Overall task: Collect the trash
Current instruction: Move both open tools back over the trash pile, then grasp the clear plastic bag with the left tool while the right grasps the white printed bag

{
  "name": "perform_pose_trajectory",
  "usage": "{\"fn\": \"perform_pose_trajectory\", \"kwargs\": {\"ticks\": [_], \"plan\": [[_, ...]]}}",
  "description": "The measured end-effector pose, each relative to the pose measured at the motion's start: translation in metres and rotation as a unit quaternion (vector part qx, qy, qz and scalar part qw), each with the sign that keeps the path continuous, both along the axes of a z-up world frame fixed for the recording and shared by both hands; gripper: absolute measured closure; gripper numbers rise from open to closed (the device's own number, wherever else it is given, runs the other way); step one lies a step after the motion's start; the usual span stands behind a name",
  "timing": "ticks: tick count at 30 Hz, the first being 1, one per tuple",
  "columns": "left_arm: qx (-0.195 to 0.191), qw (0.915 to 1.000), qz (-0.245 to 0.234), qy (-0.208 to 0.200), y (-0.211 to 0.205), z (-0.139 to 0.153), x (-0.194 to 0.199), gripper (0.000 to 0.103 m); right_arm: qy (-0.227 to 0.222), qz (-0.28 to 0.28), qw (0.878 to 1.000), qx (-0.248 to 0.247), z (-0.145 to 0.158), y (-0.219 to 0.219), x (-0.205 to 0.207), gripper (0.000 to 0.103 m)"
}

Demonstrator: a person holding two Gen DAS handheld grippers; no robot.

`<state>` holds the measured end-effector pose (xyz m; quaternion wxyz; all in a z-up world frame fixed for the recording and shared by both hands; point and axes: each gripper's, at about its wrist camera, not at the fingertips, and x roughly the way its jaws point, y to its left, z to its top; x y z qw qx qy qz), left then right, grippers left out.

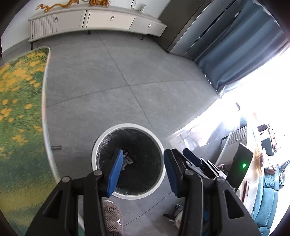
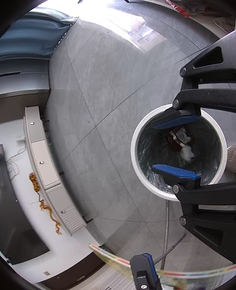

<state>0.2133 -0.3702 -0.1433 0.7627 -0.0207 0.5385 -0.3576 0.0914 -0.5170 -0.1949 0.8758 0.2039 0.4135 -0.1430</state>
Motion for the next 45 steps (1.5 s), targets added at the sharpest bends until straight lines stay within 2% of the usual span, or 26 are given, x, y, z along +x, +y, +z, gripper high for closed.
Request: {"fn": "perform_pose_trajectory", "kwargs": {"ticks": [6, 11, 18, 22, 28, 33, 37, 45], "plan": [[-0.041, 0.9968, 0.017, -0.066, 0.036, 0.049, -0.027, 0.059, -0.049, -0.006, 0.999, 0.003, 0.049, 0.011, -0.02, 0.064], [-0.044, 0.9926, 0.001, -0.113, 0.061, 0.086, -0.05, 0.059, -0.097, 0.006, 0.995, 0.0, 0.096, 0.037, -0.034, 0.062], [-0.056, 0.982, 0.035, -0.177, 0.128, 0.133, -0.076, 0.059, -0.157, 0.053, 0.986, -0.02, 0.16, 0.094, -0.047, 0.06], [-0.065, 0.9765, 0.065, -0.195, 0.178, 0.151, -0.083, 0.05, -0.182, 0.081, 0.98, -0.029, 0.189, 0.126, -0.052, 0.058], [-0.078, 0.965, 0.113, -0.223, 0.26, 0.169, -0.095, 0.049, -0.202, 0.118, 0.971, -0.042, 0.221, 0.171, -0.055, 0.056], [-0.071, 0.9541, 0.152, -0.248, 0.324, 0.177, -0.099, 0.047, -0.213, 0.149, 0.964, -0.052, 0.24, 0.21, -0.05, 0.054], [-0.067, 0.9455, 0.186, -0.259, 0.381, 0.177, -0.101, 0.047, -0.217, 0.171, 0.959, -0.06, 0.248, 0.234, -0.049, 0.052], [-0.05, 0.9346, 0.227, -0.269, 0.456, 0.17, -0.106, 0.047, -0.211, 0.217, 0.951, -0.07, 0.251, 0.281, -0.035, 0.052]]}}
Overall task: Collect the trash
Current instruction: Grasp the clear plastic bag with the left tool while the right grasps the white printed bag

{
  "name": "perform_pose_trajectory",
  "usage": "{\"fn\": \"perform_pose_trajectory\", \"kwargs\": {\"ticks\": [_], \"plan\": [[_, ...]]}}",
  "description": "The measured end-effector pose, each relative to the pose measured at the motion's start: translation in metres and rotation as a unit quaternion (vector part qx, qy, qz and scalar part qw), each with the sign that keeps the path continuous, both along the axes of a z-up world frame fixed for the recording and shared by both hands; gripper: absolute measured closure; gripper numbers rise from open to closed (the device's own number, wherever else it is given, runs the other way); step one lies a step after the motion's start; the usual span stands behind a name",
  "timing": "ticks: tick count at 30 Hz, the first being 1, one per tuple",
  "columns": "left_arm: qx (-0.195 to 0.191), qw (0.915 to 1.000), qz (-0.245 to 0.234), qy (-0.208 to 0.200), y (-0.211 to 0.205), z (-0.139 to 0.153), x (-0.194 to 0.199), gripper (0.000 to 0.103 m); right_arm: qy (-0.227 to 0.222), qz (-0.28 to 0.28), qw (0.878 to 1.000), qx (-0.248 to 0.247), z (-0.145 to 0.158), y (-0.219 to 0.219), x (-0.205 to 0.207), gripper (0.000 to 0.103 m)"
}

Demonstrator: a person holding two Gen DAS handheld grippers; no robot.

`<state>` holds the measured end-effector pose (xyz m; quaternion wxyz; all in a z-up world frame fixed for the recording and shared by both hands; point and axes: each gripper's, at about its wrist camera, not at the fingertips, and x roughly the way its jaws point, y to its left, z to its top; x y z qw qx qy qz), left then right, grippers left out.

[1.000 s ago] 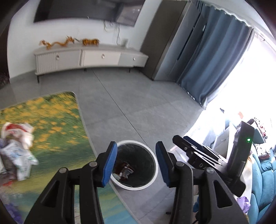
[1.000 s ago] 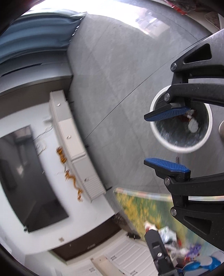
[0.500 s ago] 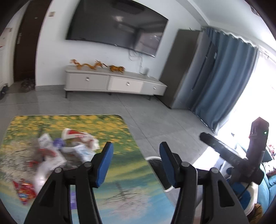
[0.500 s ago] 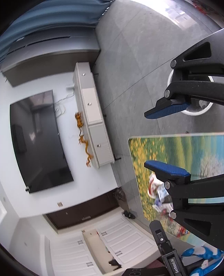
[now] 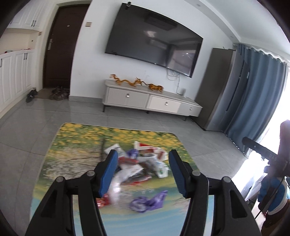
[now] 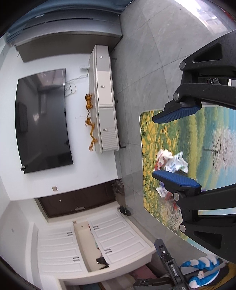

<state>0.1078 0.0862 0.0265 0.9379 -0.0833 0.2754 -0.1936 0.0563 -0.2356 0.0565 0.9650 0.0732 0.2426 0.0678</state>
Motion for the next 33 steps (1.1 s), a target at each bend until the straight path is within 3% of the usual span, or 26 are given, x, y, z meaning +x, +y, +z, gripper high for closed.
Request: {"fn": "perform_pose_trajectory", "kwargs": {"ticks": [7, 12, 18, 24, 33], "plan": [[0.002, 0.9997, 0.007, 0.024, 0.029, -0.024, 0.008, 0.047, 0.018, 0.027, 0.999, -0.009, -0.015, 0.027, 0.012, 0.052], [0.04, 0.9976, -0.029, 0.048, 0.003, -0.043, 0.019, 0.047, 0.037, 0.041, 0.998, -0.006, -0.033, 0.033, 0.028, 0.052], [0.116, 0.9858, -0.054, 0.109, -0.031, -0.089, 0.046, 0.047, 0.064, 0.061, 0.996, -0.005, -0.058, 0.04, 0.047, 0.052], [0.135, 0.9768, -0.039, 0.161, -0.029, -0.119, 0.076, 0.047, 0.109, 0.099, 0.989, -0.005, -0.094, 0.052, 0.087, 0.052], [0.181, 0.9639, -0.047, 0.19, -0.041, -0.137, 0.098, 0.048, 0.155, 0.157, 0.975, -0.026, -0.146, 0.091, 0.148, 0.053]]}}
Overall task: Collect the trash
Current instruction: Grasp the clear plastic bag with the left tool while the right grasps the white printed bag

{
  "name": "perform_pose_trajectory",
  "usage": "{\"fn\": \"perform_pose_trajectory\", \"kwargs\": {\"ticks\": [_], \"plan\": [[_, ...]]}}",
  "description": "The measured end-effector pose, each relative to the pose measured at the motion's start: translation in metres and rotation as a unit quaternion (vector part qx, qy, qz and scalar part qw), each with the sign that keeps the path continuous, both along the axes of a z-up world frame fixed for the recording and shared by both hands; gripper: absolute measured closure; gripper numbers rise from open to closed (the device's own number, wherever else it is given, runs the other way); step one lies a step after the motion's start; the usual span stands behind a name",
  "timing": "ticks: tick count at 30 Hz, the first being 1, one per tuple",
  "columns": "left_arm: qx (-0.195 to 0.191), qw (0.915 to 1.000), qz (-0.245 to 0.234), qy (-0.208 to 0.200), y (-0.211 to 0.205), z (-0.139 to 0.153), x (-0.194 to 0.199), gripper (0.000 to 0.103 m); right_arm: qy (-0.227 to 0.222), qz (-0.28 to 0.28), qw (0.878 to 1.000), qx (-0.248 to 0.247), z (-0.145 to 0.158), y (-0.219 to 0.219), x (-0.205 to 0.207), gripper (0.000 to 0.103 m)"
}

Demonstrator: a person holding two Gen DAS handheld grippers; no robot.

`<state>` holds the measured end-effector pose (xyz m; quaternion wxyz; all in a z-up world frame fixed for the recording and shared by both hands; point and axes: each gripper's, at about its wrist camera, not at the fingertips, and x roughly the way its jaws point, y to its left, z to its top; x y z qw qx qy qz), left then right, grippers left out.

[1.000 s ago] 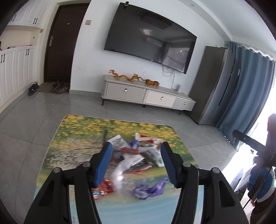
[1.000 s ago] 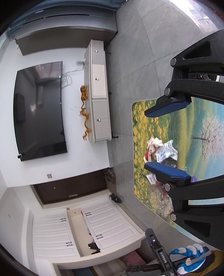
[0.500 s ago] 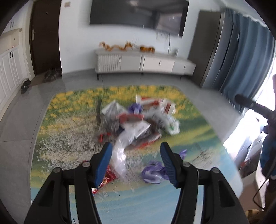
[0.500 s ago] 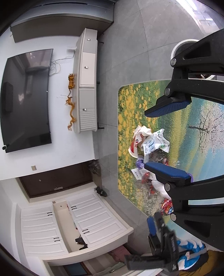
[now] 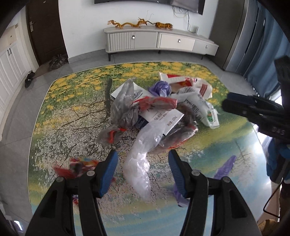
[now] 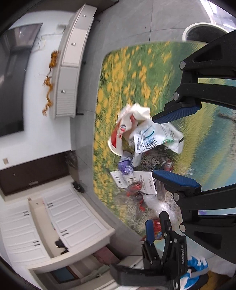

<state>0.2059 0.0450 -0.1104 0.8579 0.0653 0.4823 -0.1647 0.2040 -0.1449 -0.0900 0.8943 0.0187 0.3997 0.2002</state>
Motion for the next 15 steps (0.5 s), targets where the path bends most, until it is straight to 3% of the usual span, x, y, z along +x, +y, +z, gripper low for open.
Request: {"fn": "perform_pose_trajectory", "kwargs": {"ticks": [5, 7, 9, 11, 15], "plan": [[0.028, 0.9995, 0.002, 0.015, -0.002, -0.01, 0.01, 0.051, 0.008, 0.014, 0.999, -0.03, -0.017, 0.017, 0.019, 0.062], [0.03, 0.9993, 0.004, 0.024, -0.002, -0.015, 0.014, 0.058, 0.012, 0.016, 0.999, -0.04, -0.023, 0.021, 0.023, 0.065], [0.031, 0.999, 0.004, 0.033, -0.003, -0.02, 0.015, 0.067, 0.015, 0.019, 0.998, -0.053, -0.029, 0.024, 0.027, 0.073], [0.031, 0.9988, 0.004, 0.038, -0.003, -0.023, 0.016, 0.073, 0.016, 0.019, 0.998, -0.063, -0.031, 0.026, 0.029, 0.089], [0.018, 0.9991, 0.007, 0.037, -0.004, -0.022, 0.015, 0.075, 0.017, 0.021, 0.998, -0.063, -0.031, 0.024, 0.027, 0.093]]}}
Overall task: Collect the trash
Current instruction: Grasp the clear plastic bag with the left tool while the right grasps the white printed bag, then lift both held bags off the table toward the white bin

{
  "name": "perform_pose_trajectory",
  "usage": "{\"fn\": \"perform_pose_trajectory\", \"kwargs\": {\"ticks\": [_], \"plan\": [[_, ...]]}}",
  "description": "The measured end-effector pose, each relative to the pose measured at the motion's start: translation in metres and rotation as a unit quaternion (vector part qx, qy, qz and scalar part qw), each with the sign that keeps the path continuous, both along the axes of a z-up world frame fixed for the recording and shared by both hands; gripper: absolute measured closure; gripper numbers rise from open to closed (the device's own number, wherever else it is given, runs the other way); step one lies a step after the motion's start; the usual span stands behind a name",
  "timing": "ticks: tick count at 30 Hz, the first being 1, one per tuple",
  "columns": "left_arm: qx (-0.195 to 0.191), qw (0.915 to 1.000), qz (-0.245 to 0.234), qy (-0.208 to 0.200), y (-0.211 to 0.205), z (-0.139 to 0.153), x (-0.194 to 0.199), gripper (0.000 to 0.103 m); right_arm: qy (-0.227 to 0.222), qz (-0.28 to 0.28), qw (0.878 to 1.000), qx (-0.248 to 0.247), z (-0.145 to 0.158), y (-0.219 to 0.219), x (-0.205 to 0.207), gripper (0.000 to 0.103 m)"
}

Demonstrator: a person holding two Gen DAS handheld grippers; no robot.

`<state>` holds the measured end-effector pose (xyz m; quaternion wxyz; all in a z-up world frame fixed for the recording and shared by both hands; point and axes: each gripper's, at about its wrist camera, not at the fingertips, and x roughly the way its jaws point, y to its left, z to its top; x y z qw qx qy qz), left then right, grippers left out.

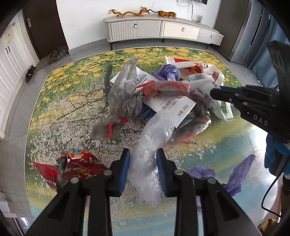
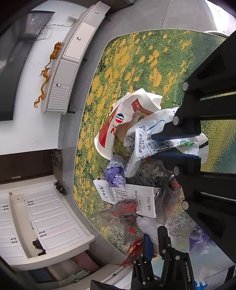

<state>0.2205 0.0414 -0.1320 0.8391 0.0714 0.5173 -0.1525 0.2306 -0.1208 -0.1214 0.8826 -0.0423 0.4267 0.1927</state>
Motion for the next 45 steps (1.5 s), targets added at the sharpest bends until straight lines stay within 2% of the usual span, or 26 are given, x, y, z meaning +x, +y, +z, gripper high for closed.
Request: {"fn": "perform_pose_trajectory", "kwargs": {"ticks": [7, 13, 21, 22, 25, 26, 35, 36, 38, 45], "plan": [[-0.019, 0.9995, 0.011, -0.021, 0.003, 0.019, -0.014, 0.077, 0.001, -0.003, 0.999, 0.035, 0.012, -0.008, -0.011, 0.098], [-0.037, 0.9984, 0.021, -0.038, 0.009, 0.033, -0.031, 0.077, -0.013, -0.009, 0.998, 0.061, 0.033, -0.021, -0.039, 0.098], [-0.065, 0.9962, 0.026, -0.051, 0.011, 0.046, -0.052, 0.077, -0.013, -0.012, 0.999, 0.05, 0.042, -0.021, -0.058, 0.098], [-0.069, 0.9959, 0.027, -0.053, 0.013, 0.047, -0.054, 0.077, -0.012, -0.012, 0.999, 0.047, 0.041, -0.018, -0.057, 0.095], [-0.08, 0.9949, 0.031, -0.053, 0.017, 0.048, -0.055, 0.077, -0.009, -0.012, 0.999, 0.037, 0.035, -0.012, -0.052, 0.072], [-0.082, 0.9947, 0.032, -0.053, 0.018, 0.048, -0.055, 0.077, -0.008, -0.011, 1.0, 0.028, 0.032, -0.007, -0.047, 0.069], [-0.111, 0.992, 0.035, -0.049, 0.03, 0.044, -0.05, 0.077, 0.023, -0.023, 0.999, -0.021, 0.0, 0.013, -0.01, 0.069], [-0.114, 0.9917, 0.036, -0.048, 0.032, 0.044, -0.049, 0.077, 0.025, -0.024, 0.999, -0.025, -0.003, 0.014, -0.008, 0.07], [-0.118, 0.9911, 0.037, -0.048, 0.034, 0.044, -0.049, 0.077, 0.023, -0.026, 0.999, -0.032, -0.006, 0.014, -0.008, 0.091], [-0.146, 0.9865, 0.041, -0.06, 0.039, 0.055, -0.054, 0.077, 0.008, -0.029, 1.0, -0.006, 0.008, 0.004, -0.021, 0.098]]}}
